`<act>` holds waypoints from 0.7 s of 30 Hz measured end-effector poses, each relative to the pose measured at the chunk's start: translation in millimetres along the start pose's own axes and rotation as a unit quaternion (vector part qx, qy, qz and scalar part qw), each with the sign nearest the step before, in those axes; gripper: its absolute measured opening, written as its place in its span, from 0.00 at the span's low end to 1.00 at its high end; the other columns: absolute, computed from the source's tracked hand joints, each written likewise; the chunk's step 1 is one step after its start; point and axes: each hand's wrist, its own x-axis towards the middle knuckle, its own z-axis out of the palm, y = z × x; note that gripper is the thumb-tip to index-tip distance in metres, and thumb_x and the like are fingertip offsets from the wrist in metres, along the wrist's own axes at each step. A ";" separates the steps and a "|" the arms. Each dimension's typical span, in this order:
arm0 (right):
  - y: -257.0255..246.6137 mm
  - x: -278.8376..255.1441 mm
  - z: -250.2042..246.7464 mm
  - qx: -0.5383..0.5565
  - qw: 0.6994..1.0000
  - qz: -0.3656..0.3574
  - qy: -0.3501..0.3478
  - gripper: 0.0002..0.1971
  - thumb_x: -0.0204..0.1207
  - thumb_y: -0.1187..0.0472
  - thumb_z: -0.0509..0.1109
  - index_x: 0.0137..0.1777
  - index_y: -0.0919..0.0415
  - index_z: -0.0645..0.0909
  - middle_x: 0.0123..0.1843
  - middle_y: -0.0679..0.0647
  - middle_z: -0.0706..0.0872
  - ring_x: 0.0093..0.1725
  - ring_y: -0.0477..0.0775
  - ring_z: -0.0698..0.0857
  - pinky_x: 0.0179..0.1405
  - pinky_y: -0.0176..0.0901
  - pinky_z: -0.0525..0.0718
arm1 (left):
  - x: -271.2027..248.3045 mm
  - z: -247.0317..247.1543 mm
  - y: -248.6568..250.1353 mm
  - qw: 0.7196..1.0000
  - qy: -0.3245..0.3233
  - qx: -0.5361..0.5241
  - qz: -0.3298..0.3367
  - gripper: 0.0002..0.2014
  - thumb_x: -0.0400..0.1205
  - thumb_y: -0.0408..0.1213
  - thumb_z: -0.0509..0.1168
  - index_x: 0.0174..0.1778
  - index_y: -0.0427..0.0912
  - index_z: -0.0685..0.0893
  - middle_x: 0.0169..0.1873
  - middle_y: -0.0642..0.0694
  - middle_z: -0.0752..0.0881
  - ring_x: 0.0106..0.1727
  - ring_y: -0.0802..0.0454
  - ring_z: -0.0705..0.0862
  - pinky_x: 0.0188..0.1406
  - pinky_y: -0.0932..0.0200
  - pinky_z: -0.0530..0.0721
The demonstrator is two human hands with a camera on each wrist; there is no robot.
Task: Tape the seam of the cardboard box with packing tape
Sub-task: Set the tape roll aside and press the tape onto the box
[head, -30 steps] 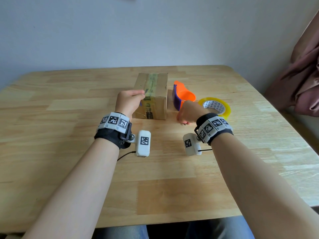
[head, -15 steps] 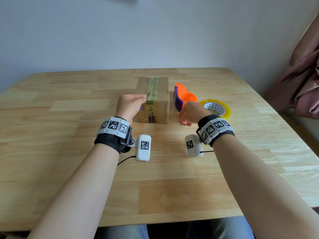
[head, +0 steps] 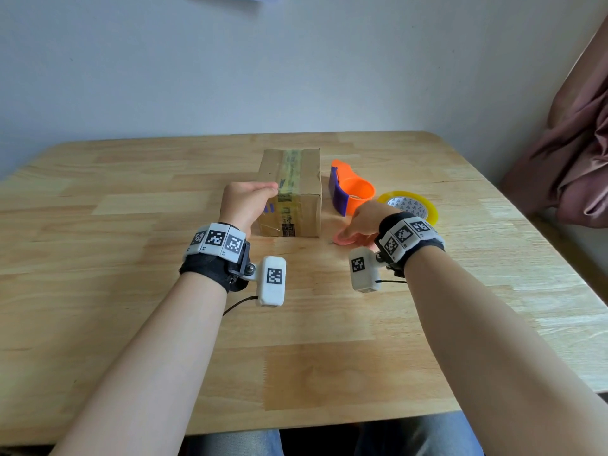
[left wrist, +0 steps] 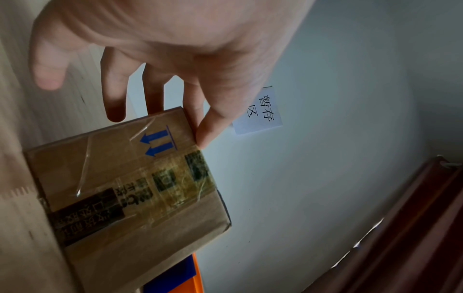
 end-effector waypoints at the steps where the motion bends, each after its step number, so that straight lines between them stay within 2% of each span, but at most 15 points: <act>1: -0.3 0.2 -0.4 -0.009 1.000 0.008 -0.002 0.17 0.72 0.48 0.84 0.47 0.62 0.88 0.45 0.56 0.95 0.37 0.53 0.90 0.42 0.44 0.90 | -0.8 0.1 0.5 1.000 -0.001 0.000 0.000 0.09 0.82 0.34 0.73 0.56 0.45 0.94 0.51 0.53 0.92 0.48 0.64 0.84 0.34 0.75 0.74; 4: -2.0 -1.6 -0.3 -0.025 0.999 0.026 -0.014 0.17 0.78 0.46 0.78 0.49 0.60 0.83 0.43 0.53 0.88 0.35 0.49 0.84 0.31 0.41 0.80 | -1.5 0.3 0.9 1.000 -0.003 -0.001 -0.002 0.10 0.82 0.35 0.73 0.58 0.45 0.94 0.52 0.53 0.91 0.42 0.70 0.80 0.28 0.76 0.73; 6: -3.3 -4.1 0.3 -0.025 0.999 0.036 -0.027 0.15 0.81 0.47 0.74 0.48 0.59 0.81 0.41 0.52 0.86 0.35 0.49 0.83 0.29 0.41 0.76 | -3.3 0.2 2.1 1.000 -0.005 -0.002 -0.013 0.10 0.83 0.36 0.73 0.59 0.46 0.94 0.50 0.54 0.90 0.40 0.70 0.78 0.29 0.70 0.71; 7: -3.6 -3.8 1.3 -0.024 0.999 0.037 -0.031 0.15 0.81 0.47 0.74 0.48 0.60 0.80 0.41 0.52 0.86 0.35 0.50 0.83 0.30 0.41 0.78 | -4.0 -0.1 2.5 1.000 -0.006 -0.004 -0.017 0.11 0.83 0.36 0.73 0.59 0.46 0.94 0.50 0.55 0.89 0.39 0.70 0.77 0.31 0.67 0.70; 8: -3.2 -4.5 2.4 -0.020 0.999 0.036 -0.031 0.16 0.80 0.47 0.75 0.48 0.61 0.81 0.42 0.53 0.87 0.37 0.51 0.86 0.33 0.42 0.82 | -4.4 -0.3 2.8 1.000 -0.006 -0.006 -0.020 0.11 0.83 0.37 0.73 0.60 0.46 0.94 0.50 0.55 0.89 0.39 0.70 0.76 0.34 0.65 0.70; 9: -1.2 -2.5 3.4 -0.001 0.999 0.030 -0.031 0.19 0.76 0.46 0.78 0.49 0.63 0.83 0.45 0.56 0.90 0.40 0.54 0.88 0.40 0.45 0.87 | -4.5 -0.4 3.2 1.000 -0.006 -0.007 -0.021 0.11 0.83 0.37 0.73 0.60 0.46 0.94 0.49 0.55 0.89 0.39 0.70 0.76 0.39 0.63 0.72; 10: 2.5 0.3 4.5 0.025 0.999 0.023 -0.037 0.21 0.73 0.45 0.80 0.51 0.65 0.87 0.50 0.59 0.92 0.45 0.58 0.90 0.49 0.48 0.89 | -5.0 -0.5 3.5 1.000 -0.005 -0.008 -0.022 0.11 0.83 0.37 0.73 0.60 0.46 0.94 0.49 0.55 0.89 0.40 0.70 0.76 0.44 0.60 0.73; 11: 4.9 0.4 6.0 0.065 0.996 0.016 -0.057 0.21 0.72 0.46 0.79 0.51 0.66 0.89 0.53 0.61 0.94 0.47 0.59 0.89 0.52 0.47 0.88 | -5.8 -0.6 4.1 1.000 -0.005 -0.008 -0.023 0.11 0.83 0.36 0.73 0.60 0.46 0.94 0.49 0.56 0.89 0.40 0.71 0.76 0.48 0.58 0.72; 12: 5.8 -2.1 7.8 0.119 0.989 0.007 -0.083 0.18 0.76 0.49 0.77 0.47 0.68 0.90 0.53 0.63 0.95 0.44 0.58 0.86 0.46 0.43 0.85 | -6.3 -0.5 4.8 1.000 -0.004 -0.009 -0.024 0.11 0.83 0.36 0.73 0.60 0.46 0.94 0.49 0.56 0.89 0.41 0.71 0.76 0.49 0.57 0.71; 13: 5.5 -7.5 9.5 0.175 0.979 0.000 -0.102 0.15 0.81 0.55 0.72 0.44 0.68 0.88 0.48 0.63 0.94 0.38 0.57 0.84 0.36 0.39 0.82 | -6.8 -0.6 5.1 1.000 -0.005 -0.009 -0.026 0.11 0.83 0.36 0.73 0.60 0.46 0.94 0.49 0.56 0.89 0.41 0.71 0.76 0.49 0.56 0.72; 15: 2.1 -14.0 12.2 0.277 0.957 -0.004 -0.092 0.14 0.86 0.66 0.61 0.37 0.65 0.78 0.37 0.61 0.86 0.25 0.52 0.80 0.17 0.34 0.74 | -7.2 -0.4 5.8 1.000 -0.006 -0.010 -0.028 0.11 0.83 0.36 0.73 0.60 0.46 0.94 0.51 0.55 0.90 0.41 0.70 0.77 0.42 0.60 0.72; 16: 0.9 -15.1 13.6 0.315 0.945 -0.006 -0.084 0.15 0.85 0.69 0.57 0.34 0.63 0.73 0.34 0.60 0.80 0.21 0.50 0.73 0.13 0.34 0.69 | -8.1 -0.4 6.4 0.999 -0.007 -0.010 -0.029 0.11 0.83 0.36 0.73 0.60 0.46 0.94 0.51 0.55 0.90 0.40 0.69 0.77 0.36 0.62 0.71; 18: -2.3 -15.5 14.2 0.375 0.925 -0.005 -0.064 0.17 0.82 0.71 0.53 0.31 0.59 0.69 0.32 0.57 0.72 0.19 0.47 0.63 0.12 0.32 0.62 | -9.9 -0.3 7.7 0.999 -0.007 -0.009 -0.031 0.11 0.83 0.36 0.73 0.60 0.46 0.94 0.50 0.55 0.90 0.40 0.68 0.77 0.34 0.62 0.71; 21: -4.5 -13.3 14.9 0.426 0.904 -0.008 -0.027 0.20 0.86 0.67 0.58 0.30 0.57 0.71 0.31 0.54 0.68 0.19 0.46 0.60 0.13 0.31 0.59 | -11.7 -0.9 9.4 0.999 -0.007 -0.005 -0.034 0.11 0.83 0.36 0.73 0.59 0.46 0.94 0.48 0.56 0.89 0.38 0.67 0.77 0.31 0.63 0.70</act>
